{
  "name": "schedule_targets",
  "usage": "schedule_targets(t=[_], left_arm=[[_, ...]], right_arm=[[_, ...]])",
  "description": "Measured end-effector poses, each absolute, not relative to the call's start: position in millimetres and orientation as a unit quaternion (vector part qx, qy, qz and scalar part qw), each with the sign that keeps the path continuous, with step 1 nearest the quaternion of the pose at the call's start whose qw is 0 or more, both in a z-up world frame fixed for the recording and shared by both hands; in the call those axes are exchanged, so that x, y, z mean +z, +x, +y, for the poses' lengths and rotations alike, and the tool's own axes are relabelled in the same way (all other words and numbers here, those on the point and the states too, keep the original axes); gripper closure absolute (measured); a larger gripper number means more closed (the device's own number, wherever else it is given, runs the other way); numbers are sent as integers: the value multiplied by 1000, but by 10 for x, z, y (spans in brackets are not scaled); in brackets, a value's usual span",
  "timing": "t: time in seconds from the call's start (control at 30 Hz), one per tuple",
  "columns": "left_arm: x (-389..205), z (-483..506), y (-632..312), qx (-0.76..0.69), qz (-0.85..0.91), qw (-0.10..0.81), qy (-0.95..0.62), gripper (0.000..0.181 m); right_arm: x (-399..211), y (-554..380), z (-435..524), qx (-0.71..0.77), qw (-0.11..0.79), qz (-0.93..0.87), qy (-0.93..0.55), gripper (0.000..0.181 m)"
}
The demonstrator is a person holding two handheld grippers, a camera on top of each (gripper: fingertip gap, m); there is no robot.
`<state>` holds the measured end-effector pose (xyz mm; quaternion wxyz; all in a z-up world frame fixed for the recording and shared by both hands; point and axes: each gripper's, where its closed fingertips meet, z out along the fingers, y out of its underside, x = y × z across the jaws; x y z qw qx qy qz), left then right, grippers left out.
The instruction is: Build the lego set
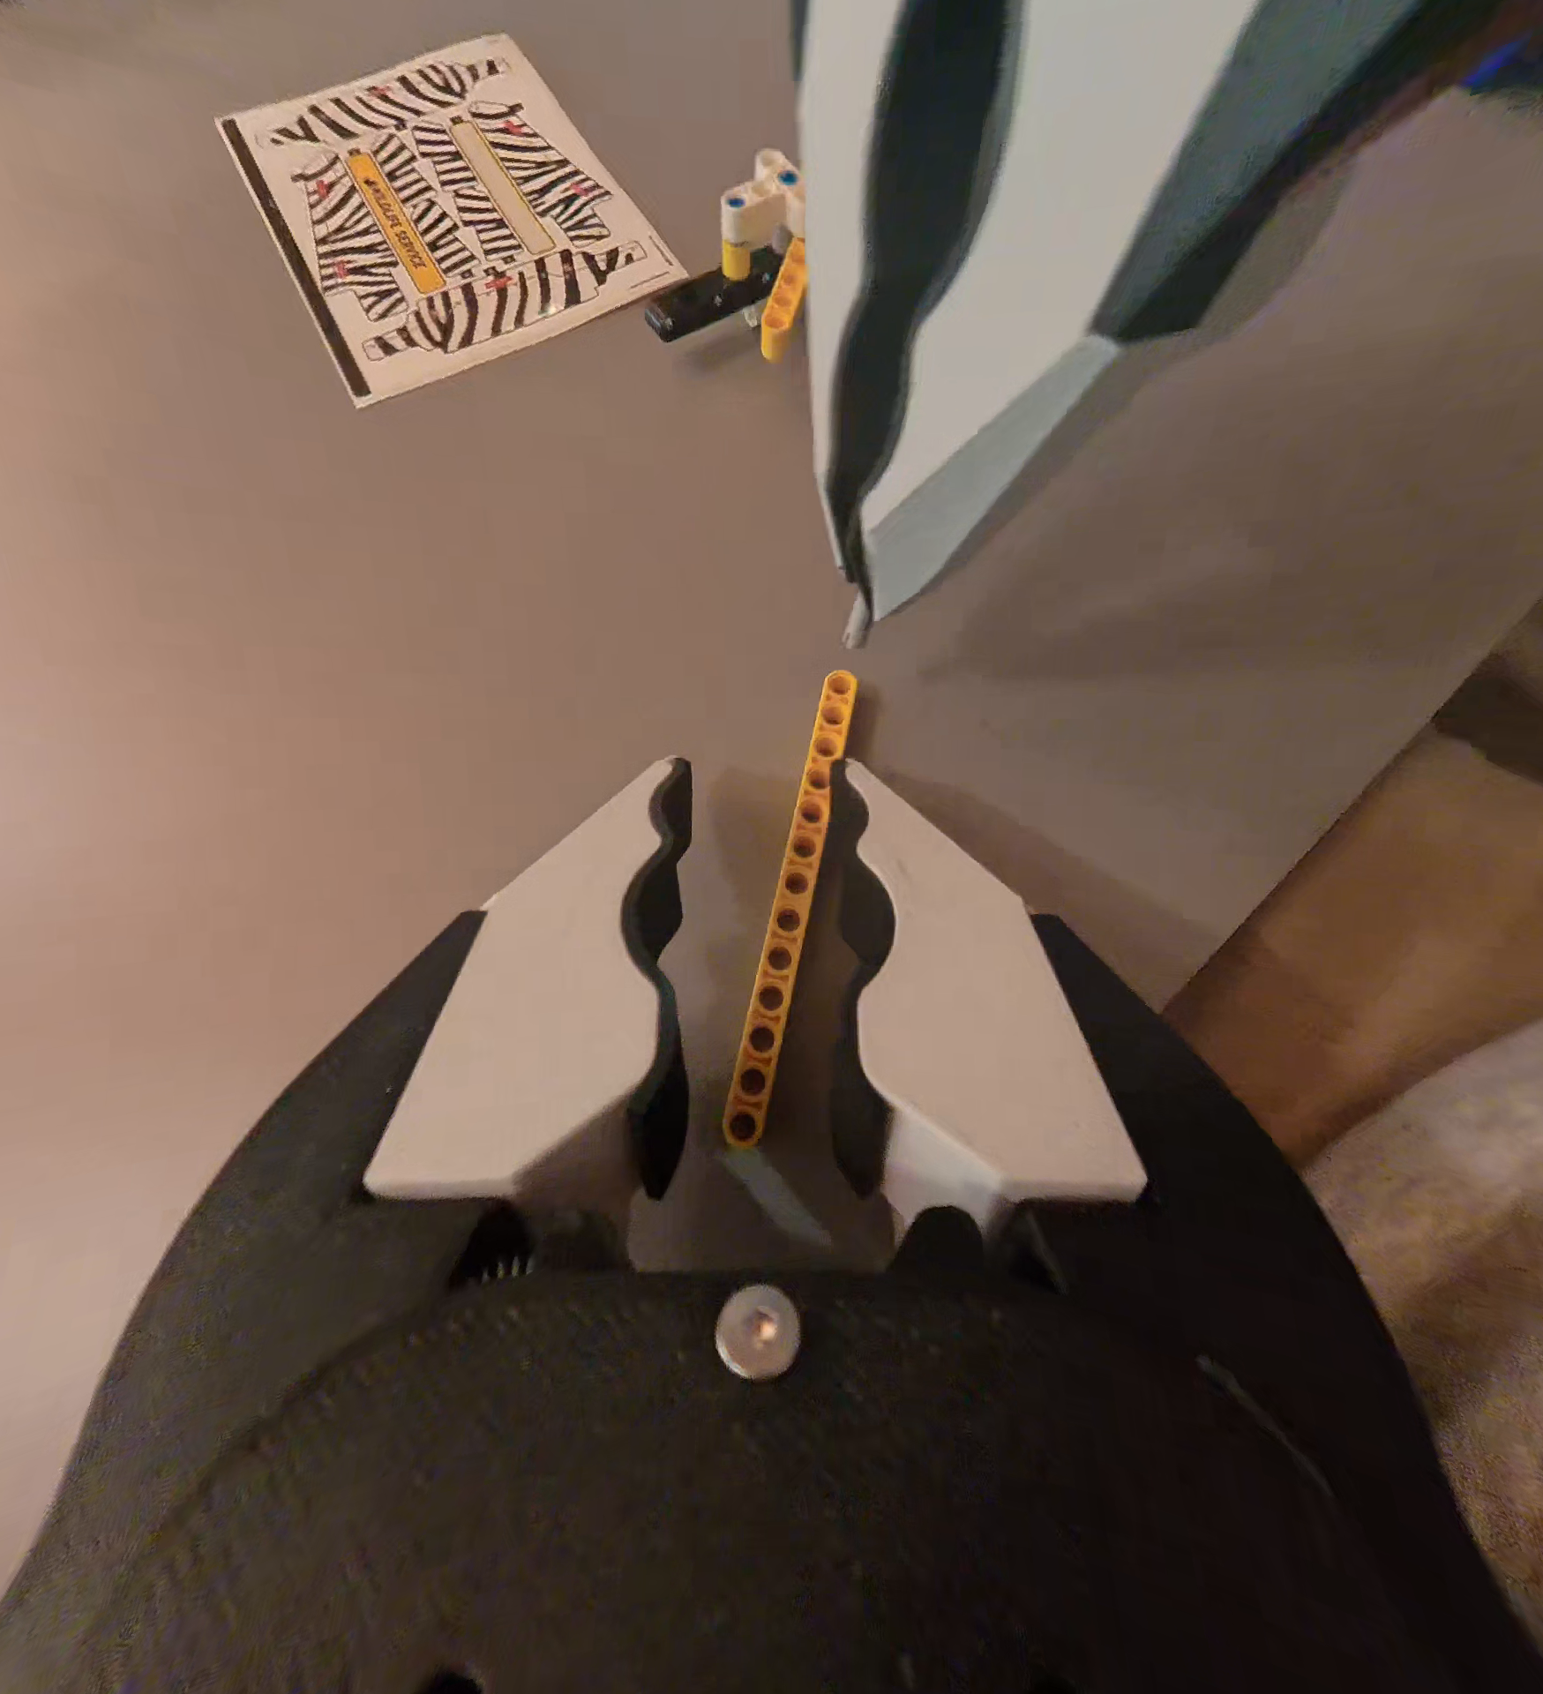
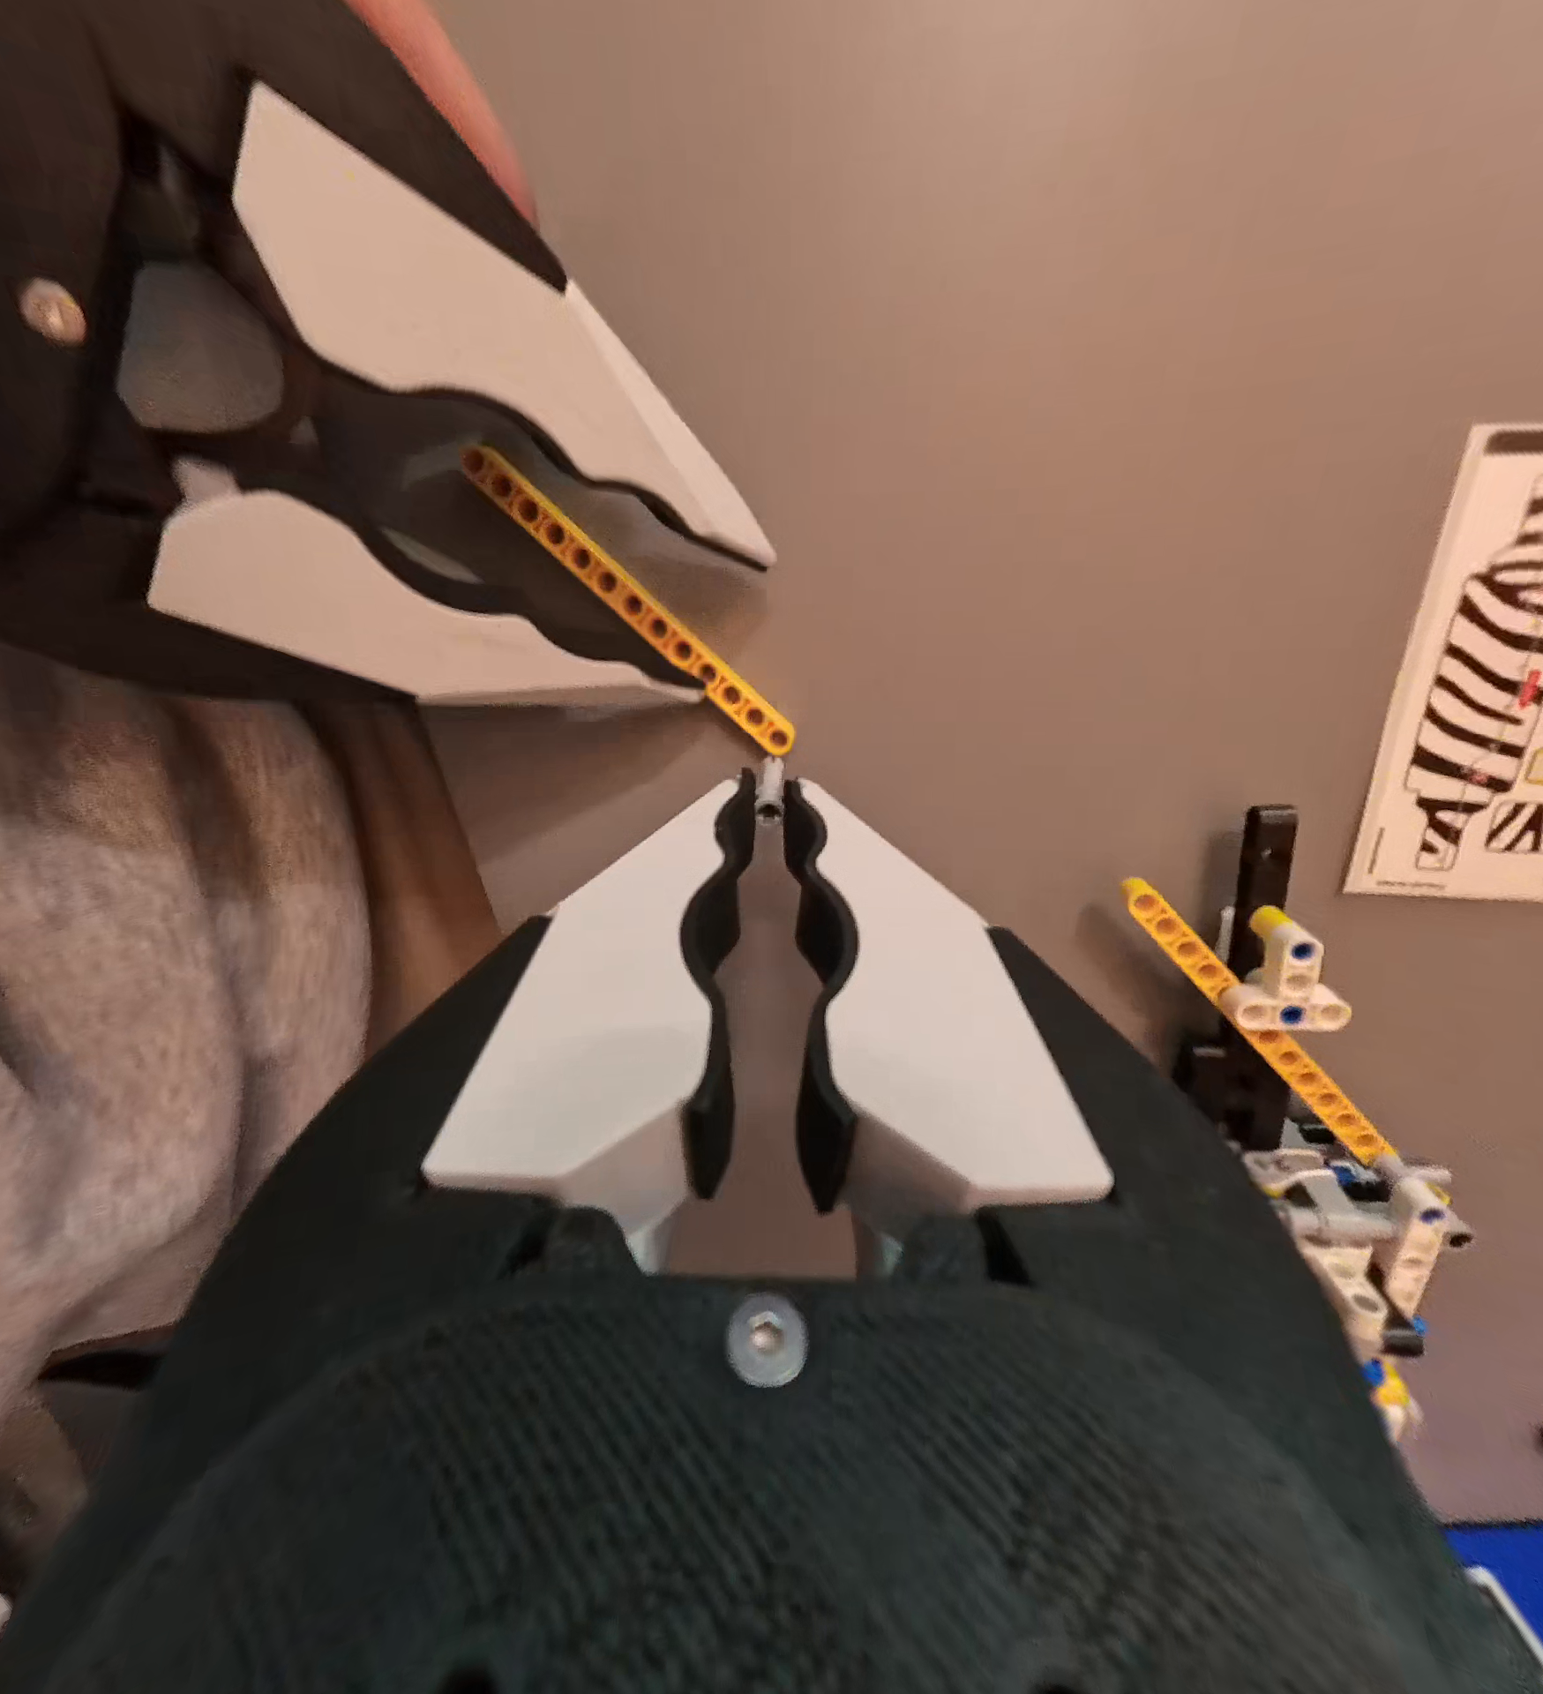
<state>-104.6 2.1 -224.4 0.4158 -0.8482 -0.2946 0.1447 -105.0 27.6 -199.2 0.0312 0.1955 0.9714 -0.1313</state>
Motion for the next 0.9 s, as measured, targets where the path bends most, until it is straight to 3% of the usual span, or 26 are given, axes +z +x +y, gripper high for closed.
schedule_targets(t=[0.03, 0.33, 0.63, 0.9], left_arm=[[-2247, 33, -1038, 149, -292, 414, -849, 147], [-2175, 165, -919, 110, -269, 438, -850, 145], [-2303, 170, -861, 89, -260, 411, -869, 173], [-2267, 119, -911, 138, -236, 400, -875, 173]], right_arm=[[-2001, -1042, 255, -126, 35, 973, 192, 177], [-2030, -1045, 284, -85, 35, 976, 197, 177], [-2027, -941, 309, -89, 36, 971, 218, 177], [-2035, -965, 311, -115, 36, 964, 237, 177]])
